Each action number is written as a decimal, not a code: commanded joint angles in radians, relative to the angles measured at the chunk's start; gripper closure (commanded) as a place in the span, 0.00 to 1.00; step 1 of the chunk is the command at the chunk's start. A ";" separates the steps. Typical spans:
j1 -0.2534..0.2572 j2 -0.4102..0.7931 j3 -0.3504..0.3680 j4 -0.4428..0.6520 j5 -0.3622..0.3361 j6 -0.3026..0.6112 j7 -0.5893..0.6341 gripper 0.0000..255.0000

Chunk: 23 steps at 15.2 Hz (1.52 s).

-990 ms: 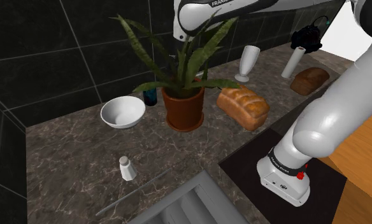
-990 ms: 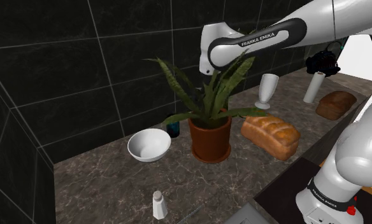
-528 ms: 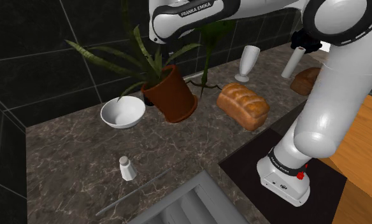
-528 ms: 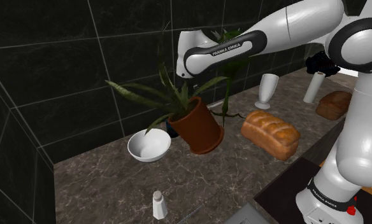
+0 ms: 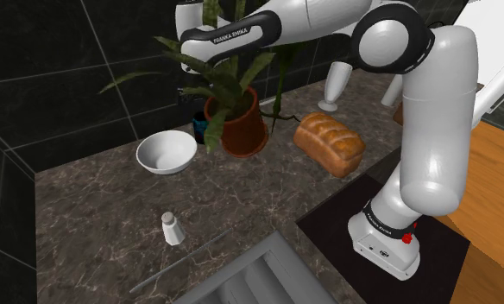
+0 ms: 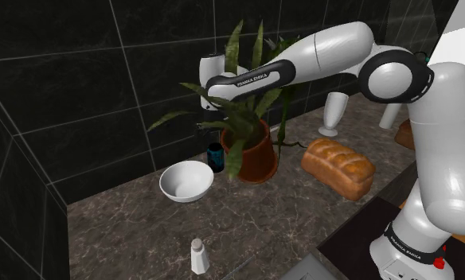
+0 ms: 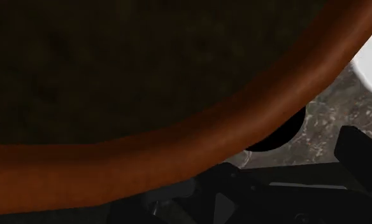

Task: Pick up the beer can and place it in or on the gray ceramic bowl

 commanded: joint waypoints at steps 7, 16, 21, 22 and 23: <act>0.004 0.039 -0.004 -0.035 -0.007 0.035 0.006 0.00; 0.004 0.039 -0.004 -0.035 -0.007 0.035 0.006 1.00; 0.004 0.038 -0.004 -0.035 -0.007 0.035 0.006 1.00; 0.004 0.038 -0.004 -0.035 -0.007 0.035 0.006 1.00; 0.004 0.039 -0.004 -0.035 -0.007 0.035 0.006 1.00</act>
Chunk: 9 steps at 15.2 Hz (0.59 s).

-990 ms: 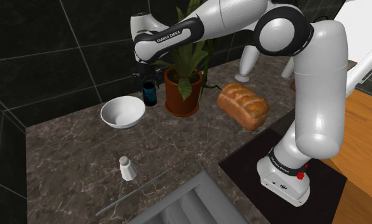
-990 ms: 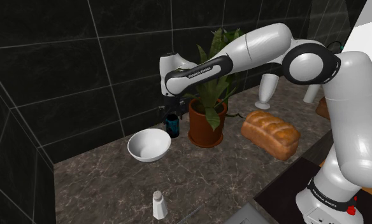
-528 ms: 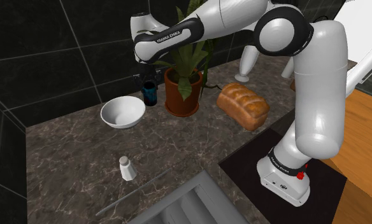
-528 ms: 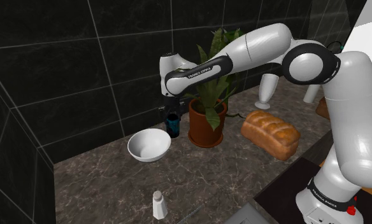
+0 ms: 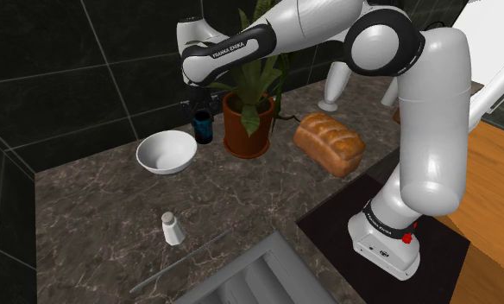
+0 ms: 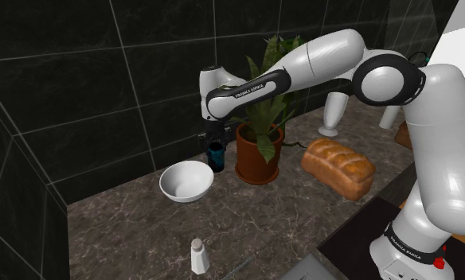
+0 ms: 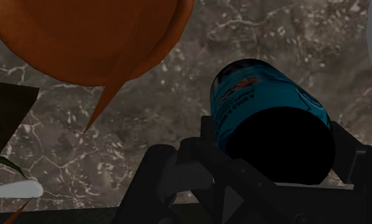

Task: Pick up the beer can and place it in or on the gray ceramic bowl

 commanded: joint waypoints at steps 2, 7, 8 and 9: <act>-0.001 -0.010 0.001 0.011 0.002 -0.021 -0.001 1.00; -0.001 -0.032 0.004 0.045 0.007 -0.077 -0.005 1.00; -0.001 -0.036 0.004 0.053 0.008 -0.089 -0.005 1.00; -0.001 -0.040 0.005 0.061 0.009 -0.100 -0.006 1.00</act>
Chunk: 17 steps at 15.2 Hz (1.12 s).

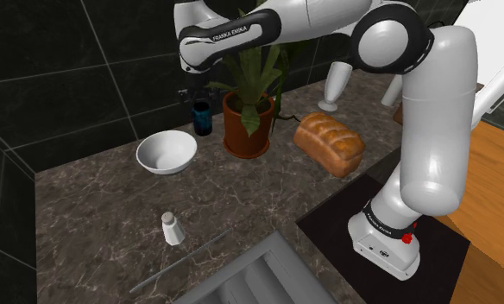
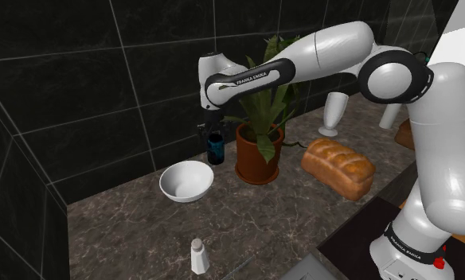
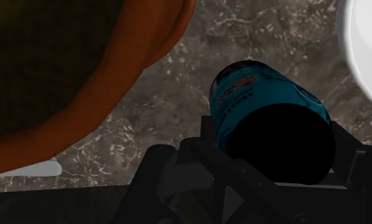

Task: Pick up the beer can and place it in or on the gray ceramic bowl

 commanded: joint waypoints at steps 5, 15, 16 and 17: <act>0.001 -0.019 0.003 0.051 0.004 -0.070 -0.003 1.00; 0.004 -0.034 0.005 0.164 0.009 -0.197 -0.007 1.00; 0.005 -0.034 0.005 0.178 0.009 -0.210 -0.007 1.00; 0.006 -0.033 0.005 0.192 0.009 -0.224 -0.008 1.00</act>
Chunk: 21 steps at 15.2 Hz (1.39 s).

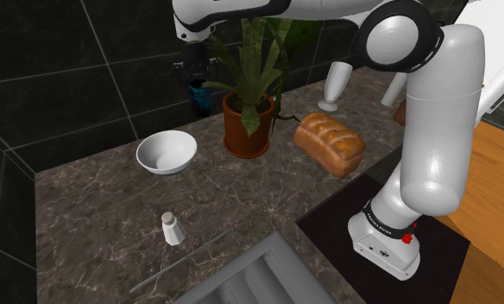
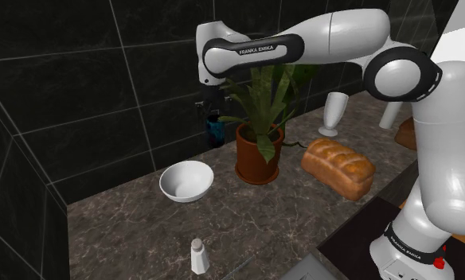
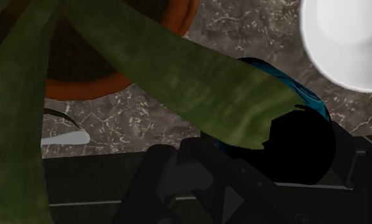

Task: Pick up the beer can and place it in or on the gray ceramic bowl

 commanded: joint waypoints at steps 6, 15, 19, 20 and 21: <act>0.053 0.023 0.016 0.105 -0.010 -0.084 0.060 1.00; 0.222 0.157 0.049 0.373 -0.050 -0.221 0.230 1.00; 0.250 0.182 0.051 0.397 -0.056 -0.220 0.257 1.00; 0.247 0.175 0.052 0.371 -0.055 -0.201 0.258 1.00; 0.244 0.169 0.052 0.346 -0.054 -0.183 0.259 1.00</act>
